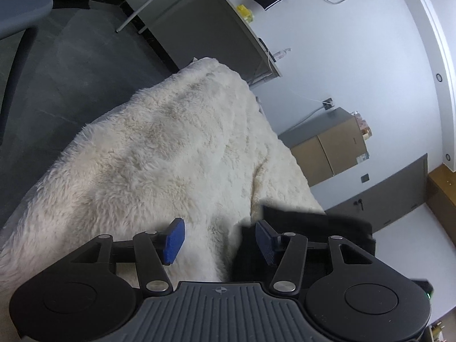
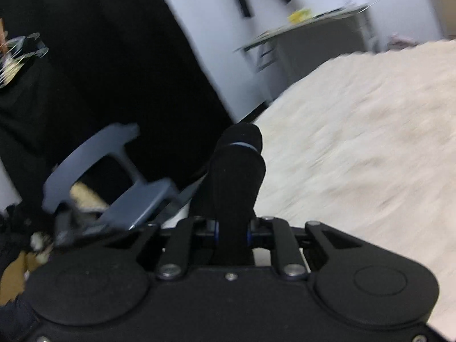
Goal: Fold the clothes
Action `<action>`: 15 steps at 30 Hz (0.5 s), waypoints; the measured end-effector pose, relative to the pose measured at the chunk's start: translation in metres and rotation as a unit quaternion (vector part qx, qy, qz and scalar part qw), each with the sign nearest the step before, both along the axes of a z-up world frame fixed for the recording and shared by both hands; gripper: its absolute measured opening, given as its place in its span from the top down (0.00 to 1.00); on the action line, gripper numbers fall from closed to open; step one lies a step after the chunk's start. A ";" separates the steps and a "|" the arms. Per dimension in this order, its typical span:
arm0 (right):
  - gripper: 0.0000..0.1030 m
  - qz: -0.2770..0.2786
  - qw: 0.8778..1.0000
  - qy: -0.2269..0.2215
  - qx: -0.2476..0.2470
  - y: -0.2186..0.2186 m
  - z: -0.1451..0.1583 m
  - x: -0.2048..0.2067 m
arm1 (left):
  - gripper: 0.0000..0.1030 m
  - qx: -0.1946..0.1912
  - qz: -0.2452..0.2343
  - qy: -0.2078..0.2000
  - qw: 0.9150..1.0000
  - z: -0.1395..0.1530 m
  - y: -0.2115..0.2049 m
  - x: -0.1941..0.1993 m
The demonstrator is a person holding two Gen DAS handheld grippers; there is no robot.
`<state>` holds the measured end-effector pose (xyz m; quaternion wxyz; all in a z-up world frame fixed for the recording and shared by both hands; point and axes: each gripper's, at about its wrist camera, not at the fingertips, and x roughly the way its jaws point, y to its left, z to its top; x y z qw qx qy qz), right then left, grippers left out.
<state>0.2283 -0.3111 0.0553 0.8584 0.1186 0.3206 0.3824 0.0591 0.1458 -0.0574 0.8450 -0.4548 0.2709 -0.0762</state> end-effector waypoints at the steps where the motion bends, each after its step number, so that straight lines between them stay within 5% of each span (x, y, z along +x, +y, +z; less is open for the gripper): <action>1: 0.85 -0.022 0.999 0.002 -0.027 -0.011 -0.006 0.010 | 0.52 0.000 -0.001 -0.003 1.000 0.001 -0.001 -0.001; 5: 0.62 -0.120 0.969 0.007 -0.217 -0.038 -0.046 0.027 | 0.51 0.008 -0.007 -0.004 1.000 0.002 -0.005 0.000; 8: 0.48 -0.191 0.951 -0.066 -0.235 -0.028 -0.033 0.001 | 0.49 0.025 -0.016 -0.004 1.000 0.004 -0.011 0.002; 10: 0.27 -0.250 0.919 -0.152 -0.264 -0.004 -0.018 -0.021 | 0.47 0.036 -0.021 -0.004 0.999 0.006 -0.014 0.004; 11: 0.27 -0.268 0.908 -0.179 -0.268 0.005 -0.014 -0.027 | 0.47 0.040 -0.025 -0.003 0.999 0.006 -0.016 0.004; 14: 0.27 -0.224 0.909 -0.238 -0.258 0.046 -0.009 -0.044 | 0.45 0.045 -0.028 -0.003 0.999 0.006 -0.018 0.006; 15: 0.28 -0.207 0.901 -0.255 -0.283 0.064 -0.015 -0.049 | 0.45 0.046 -0.028 -0.003 0.999 0.007 -0.019 0.005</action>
